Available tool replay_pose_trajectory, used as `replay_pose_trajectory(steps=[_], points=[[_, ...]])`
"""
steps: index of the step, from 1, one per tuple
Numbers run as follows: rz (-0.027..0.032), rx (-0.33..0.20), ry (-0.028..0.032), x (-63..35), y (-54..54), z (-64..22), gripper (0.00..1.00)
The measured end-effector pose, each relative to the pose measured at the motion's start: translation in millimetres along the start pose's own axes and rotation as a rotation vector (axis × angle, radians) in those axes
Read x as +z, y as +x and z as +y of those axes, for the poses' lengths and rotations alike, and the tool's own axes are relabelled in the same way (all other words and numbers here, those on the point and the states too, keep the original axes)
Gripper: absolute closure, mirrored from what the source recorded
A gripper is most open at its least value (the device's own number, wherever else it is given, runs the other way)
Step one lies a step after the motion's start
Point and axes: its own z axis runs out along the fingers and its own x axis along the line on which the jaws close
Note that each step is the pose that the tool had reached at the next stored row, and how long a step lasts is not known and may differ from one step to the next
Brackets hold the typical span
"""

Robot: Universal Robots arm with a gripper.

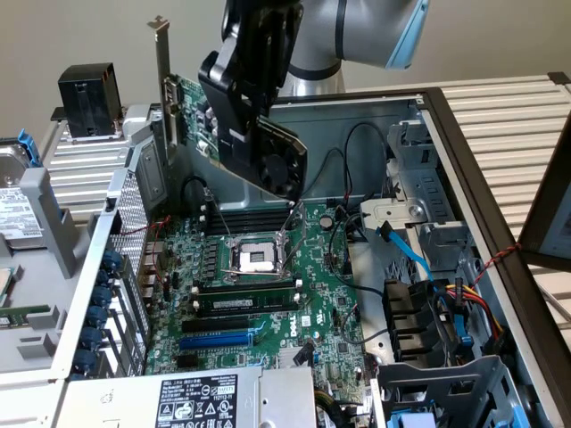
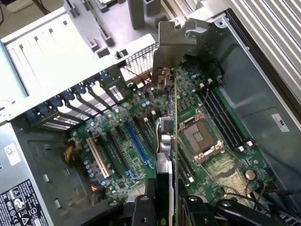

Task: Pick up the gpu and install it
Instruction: 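Insert the gpu into the slot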

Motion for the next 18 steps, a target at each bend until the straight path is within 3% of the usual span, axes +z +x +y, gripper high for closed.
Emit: replay_pose_trajectory(steps=[5, 14, 18], points=[[0.0055, -0.068, -0.0015, -0.2, -0.5, -0.8, 0.73], [0.0272, -0.223, -0.0008, -0.2, -0.7, -1.2, 0.73], [0.0285, -0.288, 0.0046, -0.2, -0.7, -1.2, 0.73]])
